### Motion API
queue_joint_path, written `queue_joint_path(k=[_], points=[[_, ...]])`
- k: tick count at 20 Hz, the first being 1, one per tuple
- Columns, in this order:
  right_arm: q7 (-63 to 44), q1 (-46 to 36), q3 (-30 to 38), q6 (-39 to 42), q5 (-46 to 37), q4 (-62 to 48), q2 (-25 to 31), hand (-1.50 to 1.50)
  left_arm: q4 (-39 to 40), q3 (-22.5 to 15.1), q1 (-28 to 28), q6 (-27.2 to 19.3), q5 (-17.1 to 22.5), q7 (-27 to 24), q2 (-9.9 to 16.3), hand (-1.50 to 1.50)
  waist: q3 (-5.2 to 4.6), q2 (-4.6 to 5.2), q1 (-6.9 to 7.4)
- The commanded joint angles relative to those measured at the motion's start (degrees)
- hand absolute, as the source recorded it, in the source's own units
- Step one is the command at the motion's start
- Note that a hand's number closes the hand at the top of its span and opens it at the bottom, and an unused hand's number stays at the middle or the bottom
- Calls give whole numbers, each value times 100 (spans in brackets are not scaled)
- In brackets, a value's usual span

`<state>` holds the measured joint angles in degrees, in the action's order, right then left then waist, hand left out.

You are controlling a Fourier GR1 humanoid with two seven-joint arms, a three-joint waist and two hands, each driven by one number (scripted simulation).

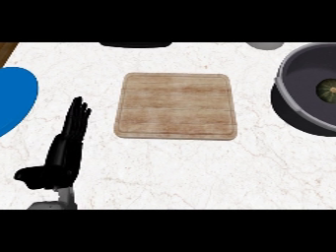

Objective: Pick the squash from the cutting board and place it in the pot

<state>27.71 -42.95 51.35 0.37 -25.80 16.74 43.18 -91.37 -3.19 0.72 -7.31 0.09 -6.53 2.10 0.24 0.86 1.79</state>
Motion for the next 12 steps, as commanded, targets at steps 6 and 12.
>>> queue_joint_path(k=[6, 12], points=[[686, 511, 239, 569, 365, -390, 730, -150, 46, 15, -22, 101, 39, -65, 33, 0, 9, 13, 32], [821, 657, 455, 421, 622, -516, 831, -150, -68, -58, 275, -43, -58, 304, -45, 0, 19, 18, 42]])
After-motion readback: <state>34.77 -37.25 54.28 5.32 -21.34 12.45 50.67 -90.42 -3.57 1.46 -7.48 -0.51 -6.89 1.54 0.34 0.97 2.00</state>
